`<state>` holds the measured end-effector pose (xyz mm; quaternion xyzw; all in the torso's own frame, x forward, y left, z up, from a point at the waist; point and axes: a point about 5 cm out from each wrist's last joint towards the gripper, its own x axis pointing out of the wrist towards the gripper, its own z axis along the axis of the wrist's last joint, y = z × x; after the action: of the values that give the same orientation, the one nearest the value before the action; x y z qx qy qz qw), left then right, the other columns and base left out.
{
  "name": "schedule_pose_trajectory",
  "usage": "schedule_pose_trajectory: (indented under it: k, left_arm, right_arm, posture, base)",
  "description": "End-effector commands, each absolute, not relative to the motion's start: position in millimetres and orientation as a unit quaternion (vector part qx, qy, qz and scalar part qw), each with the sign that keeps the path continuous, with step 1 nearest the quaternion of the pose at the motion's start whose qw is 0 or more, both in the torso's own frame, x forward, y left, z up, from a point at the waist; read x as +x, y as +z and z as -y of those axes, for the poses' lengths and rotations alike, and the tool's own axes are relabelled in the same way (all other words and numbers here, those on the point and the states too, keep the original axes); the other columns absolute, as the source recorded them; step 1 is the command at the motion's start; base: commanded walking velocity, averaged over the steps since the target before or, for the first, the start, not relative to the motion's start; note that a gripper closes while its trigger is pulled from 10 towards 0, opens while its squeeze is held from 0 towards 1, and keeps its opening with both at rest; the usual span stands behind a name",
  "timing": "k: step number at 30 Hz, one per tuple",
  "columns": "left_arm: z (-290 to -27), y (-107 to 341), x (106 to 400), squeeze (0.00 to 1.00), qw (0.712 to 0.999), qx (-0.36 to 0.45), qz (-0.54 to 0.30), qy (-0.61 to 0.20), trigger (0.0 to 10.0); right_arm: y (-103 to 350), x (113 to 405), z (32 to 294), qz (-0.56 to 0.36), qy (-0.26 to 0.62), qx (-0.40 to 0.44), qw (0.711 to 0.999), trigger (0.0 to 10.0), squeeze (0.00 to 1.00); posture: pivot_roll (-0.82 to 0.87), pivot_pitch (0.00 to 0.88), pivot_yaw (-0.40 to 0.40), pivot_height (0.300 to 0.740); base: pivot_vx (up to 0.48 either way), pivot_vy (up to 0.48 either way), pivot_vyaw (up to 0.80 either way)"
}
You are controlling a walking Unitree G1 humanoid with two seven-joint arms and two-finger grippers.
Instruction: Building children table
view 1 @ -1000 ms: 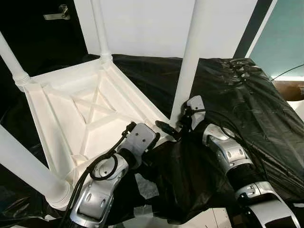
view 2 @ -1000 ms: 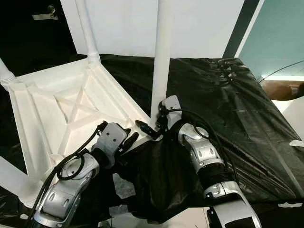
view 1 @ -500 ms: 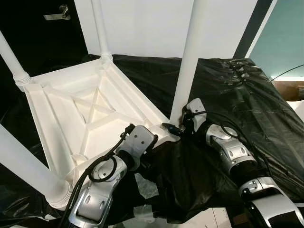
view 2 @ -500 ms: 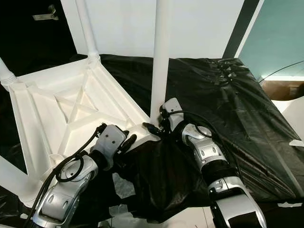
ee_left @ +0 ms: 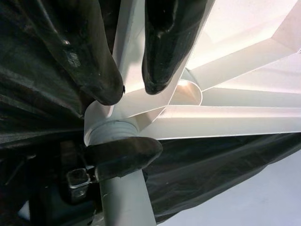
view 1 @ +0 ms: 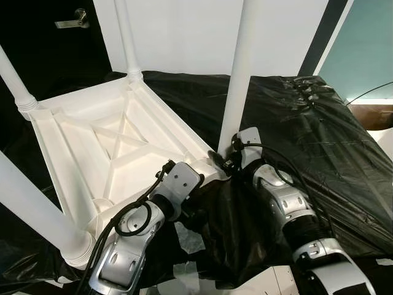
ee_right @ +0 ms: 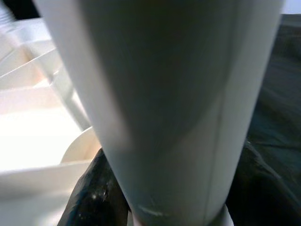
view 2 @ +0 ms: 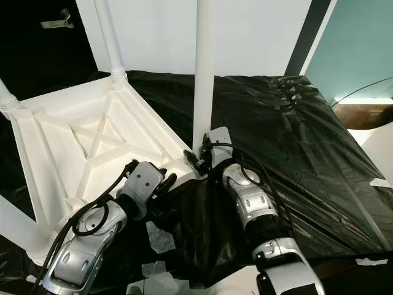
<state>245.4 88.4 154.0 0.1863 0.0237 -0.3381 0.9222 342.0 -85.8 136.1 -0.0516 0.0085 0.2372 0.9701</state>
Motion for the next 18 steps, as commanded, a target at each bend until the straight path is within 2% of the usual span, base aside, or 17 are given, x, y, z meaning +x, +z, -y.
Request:
schedule_pose_trajectory:
  k: [1, 3, 8, 17, 18]
  left_arm:
    - [-87.8, 151.9, 245.9, 0.00, 0.926, 0.187, -0.027, -0.327, 10.0]
    - [-86.9, 152.2, 246.1, 0.00, 0.925, 0.186, -0.027, -0.329, 10.0]
    - [-86.5, 152.5, 246.1, 0.00, 0.925, 0.186, -0.027, -0.331, 10.0]
    - [-87.3, 153.1, 245.6, 0.00, 0.925, 0.186, -0.027, -0.331, 10.0]
    - [-86.8, 153.2, 245.3, 0.00, 0.924, 0.186, -0.026, -0.332, 10.0]
  right_arm:
    - [122.3, 339.6, 89.8, -0.041, 0.211, -0.066, 0.974, 10.0, 0.00]
    - [119.1, 336.9, 83.1, -0.051, 0.150, -0.042, 0.986, 10.0, 0.00]
    - [119.2, 327.7, 63.7, -0.052, 0.171, -0.019, 0.984, 10.0, 0.00]
    - [124.8, 321.7, 60.1, -0.040, 0.168, -0.012, 0.985, 10.0, 0.00]
    - [126.4, 321.9, 62.0, -0.036, 0.166, -0.009, 0.985, 10.0, 1.00]
  posture:
    - [0.12, 0.032, -0.063, 0.740]
    - [0.12, 0.033, -0.062, 0.740]
    - [0.12, 0.033, -0.062, 0.740]
    - [0.12, 0.038, -0.059, 0.740]
    - [0.12, 0.040, -0.059, 0.740]
  base:
    - [0.000, 0.000, 0.00]
    - [0.000, 0.000, 0.00]
    - [0.000, 0.000, 0.00]
    - [0.000, 0.000, 0.00]
    - [0.000, 0.000, 0.00]
